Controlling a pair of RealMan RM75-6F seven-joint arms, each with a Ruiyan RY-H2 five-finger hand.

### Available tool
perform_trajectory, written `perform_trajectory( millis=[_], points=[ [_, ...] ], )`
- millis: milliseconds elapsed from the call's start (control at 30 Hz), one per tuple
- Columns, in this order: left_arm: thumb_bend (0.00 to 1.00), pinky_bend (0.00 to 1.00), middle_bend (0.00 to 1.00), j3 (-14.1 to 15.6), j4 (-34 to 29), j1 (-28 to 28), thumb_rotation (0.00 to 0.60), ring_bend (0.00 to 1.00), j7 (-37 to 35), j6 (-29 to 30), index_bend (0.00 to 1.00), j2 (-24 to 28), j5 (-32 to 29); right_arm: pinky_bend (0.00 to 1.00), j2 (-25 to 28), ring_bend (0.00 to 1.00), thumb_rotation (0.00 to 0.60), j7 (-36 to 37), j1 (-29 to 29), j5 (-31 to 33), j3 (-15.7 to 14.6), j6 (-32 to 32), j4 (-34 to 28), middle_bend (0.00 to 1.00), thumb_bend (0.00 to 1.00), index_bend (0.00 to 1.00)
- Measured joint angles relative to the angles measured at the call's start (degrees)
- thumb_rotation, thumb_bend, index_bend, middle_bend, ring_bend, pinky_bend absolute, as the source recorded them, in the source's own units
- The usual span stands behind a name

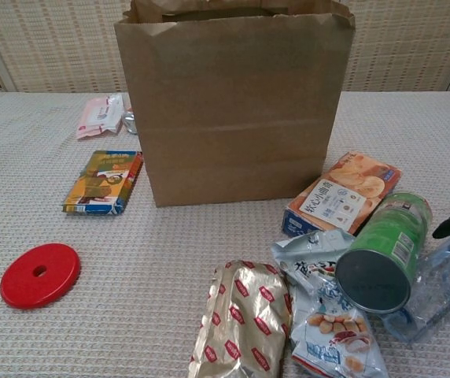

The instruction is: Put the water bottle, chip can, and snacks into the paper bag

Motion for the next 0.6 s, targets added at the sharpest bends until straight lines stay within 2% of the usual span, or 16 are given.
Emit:
perform_trajectory(
  millis=[167,600],
  points=[
    [0.39,0.0,0.0,0.0,0.0,0.0,0.6,0.0,-0.1,-0.1,0.02,0.0,0.0,0.3,-0.7,0.29,0.6,-2.7,1.0,2.6,0.3,-2.3,-0.8,0.26,0.0,0.2],
    [0.39,0.0,0.0,0.0,0.0,-0.1,0.6,0.0,-0.1,-0.2,0.02,0.0,0.0,0.3,-2.8,0.29,0.6,-10.5,2.9,7.7,0.6,-5.5,-1.7,0.26,0.0,0.21]
  ],
)
